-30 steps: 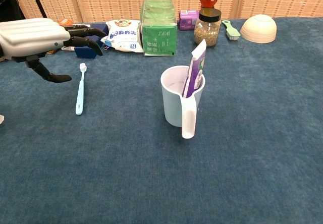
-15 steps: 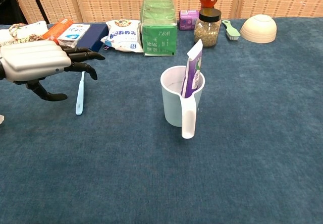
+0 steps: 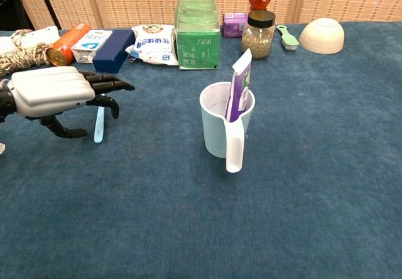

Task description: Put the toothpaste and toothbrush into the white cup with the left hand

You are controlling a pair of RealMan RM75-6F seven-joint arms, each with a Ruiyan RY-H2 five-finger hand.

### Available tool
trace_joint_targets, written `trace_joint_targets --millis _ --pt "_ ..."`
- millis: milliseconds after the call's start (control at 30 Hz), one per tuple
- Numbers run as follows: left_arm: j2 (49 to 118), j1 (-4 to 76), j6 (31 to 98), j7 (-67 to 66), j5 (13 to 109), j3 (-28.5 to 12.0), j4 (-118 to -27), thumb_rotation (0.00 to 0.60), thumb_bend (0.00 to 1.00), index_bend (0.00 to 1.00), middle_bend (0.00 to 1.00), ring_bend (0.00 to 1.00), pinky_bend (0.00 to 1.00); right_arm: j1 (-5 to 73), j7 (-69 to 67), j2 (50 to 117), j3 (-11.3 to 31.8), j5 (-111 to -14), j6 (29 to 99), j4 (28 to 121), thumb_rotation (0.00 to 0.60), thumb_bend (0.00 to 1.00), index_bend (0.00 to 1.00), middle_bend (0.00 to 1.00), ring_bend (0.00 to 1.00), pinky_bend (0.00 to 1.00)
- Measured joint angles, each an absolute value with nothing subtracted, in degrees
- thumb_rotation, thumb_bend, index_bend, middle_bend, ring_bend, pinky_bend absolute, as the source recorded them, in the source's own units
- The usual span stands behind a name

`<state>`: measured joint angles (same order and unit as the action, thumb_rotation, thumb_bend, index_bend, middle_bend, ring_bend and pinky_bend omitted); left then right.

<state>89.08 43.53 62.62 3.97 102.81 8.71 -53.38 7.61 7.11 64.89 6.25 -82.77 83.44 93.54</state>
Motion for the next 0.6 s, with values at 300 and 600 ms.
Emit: trace_joint_targets --millis 300,600 --pt "89.9 43.8 62.3 3.8 102.5 8.5 -52.6 0.600 0.32 0.35 0.00 0.00 0.18 7.6 7.1 64.8 6.2 -82.9 83.5 93.6 0.600 0.00 0.00 0.00 0.00 0.00" --pt "90.0 44.5 60.4 1.8 101.7 8.0 -53.9 0.600 0.35 0.41 0.00 0.00 0.18 7.5 6.9 64.7 6.3 -82.9 83.6 93.7 0.600 0.00 0.00 0.00 0.00 0.00"
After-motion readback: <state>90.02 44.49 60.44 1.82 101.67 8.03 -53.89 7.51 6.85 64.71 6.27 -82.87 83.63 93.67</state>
